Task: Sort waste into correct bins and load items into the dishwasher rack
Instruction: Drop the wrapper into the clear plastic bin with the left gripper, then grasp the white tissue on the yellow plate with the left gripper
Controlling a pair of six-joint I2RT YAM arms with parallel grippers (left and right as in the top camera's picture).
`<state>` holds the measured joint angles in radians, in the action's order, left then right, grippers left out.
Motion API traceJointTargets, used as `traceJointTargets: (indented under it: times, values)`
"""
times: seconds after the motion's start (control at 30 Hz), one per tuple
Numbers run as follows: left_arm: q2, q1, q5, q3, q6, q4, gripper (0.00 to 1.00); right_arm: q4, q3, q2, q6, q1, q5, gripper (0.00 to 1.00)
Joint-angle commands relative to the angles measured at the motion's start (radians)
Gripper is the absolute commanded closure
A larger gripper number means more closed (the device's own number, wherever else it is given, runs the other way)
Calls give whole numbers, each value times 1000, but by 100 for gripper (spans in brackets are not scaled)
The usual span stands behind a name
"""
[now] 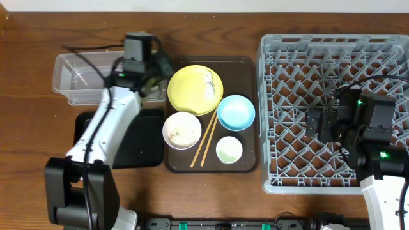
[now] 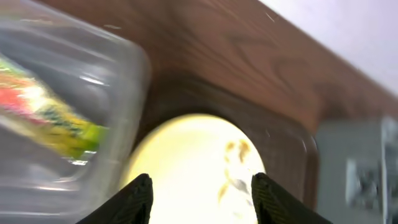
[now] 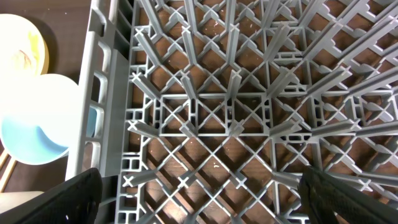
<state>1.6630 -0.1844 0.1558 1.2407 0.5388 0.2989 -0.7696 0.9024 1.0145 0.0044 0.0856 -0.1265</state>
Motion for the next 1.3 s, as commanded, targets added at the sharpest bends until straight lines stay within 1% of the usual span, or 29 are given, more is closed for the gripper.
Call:
traceJointTargets:
  times: [0.0, 0.07, 0.13, 0.33, 0.5, 0.63, 0.73, 0.77, 0.8, 0.83, 0.87, 1.0, 1.13, 1.2, 1.27]
  values:
    - [36, -78, 8, 9, -169, -19, 44, -1, 22, -2, 10, -27, -5, 1]
    - [68, -115, 8, 9, -192, -37, 40, -1, 22, -2, 10, -27, -5, 1]
    - [105, -143, 9, 9, -191, -56, 38, -1, 22, -2, 10, -27, -5, 1]
    - [224, -204, 9, 9, -192, -142, 38, -1, 22, -2, 10, -27, -5, 1]
    - [301, -230, 9, 9, -191, -155, 39, -1, 22, -2, 10, -27, -5, 1]
    - [345, -241, 9, 9, -191, -146, 50, -1, 22, -2, 10, -27, -5, 1]
    - [354, -245, 9, 9, -191, -136, 69, -1, 22, -2, 10, -27, -5, 1]
    - [351, -245, 10, 9, -191, -135, 76, -1, 22, -2, 10, -27, -5, 1]
    - [346, -244, 10, 9, -191, -132, 81, -1, 22, -2, 10, -27, -5, 1]
    - [336, -243, 9, 9, -191, -127, 89, -1, 22, -2, 10, -27, -5, 1]
    - [321, -239, 9, 9, -191, -124, 93, -2, 22, -2, 10, -27, -5, 1]
    - [243, -209, 9, 9, -191, -113, 94, -5, 22, -2, 10, -27, -5, 1]
    - [126, -137, 8, 9, -190, -101, 94, -5, 22, -2, 9, -27, -5, 1]
    - [77, -89, -1, 9, -159, -97, 94, -5, 22, -2, 9, -27, -5, 1]
    - [38, -36, -44, 9, -89, -78, 94, -5, 22, -2, 9, -27, -5, 1]
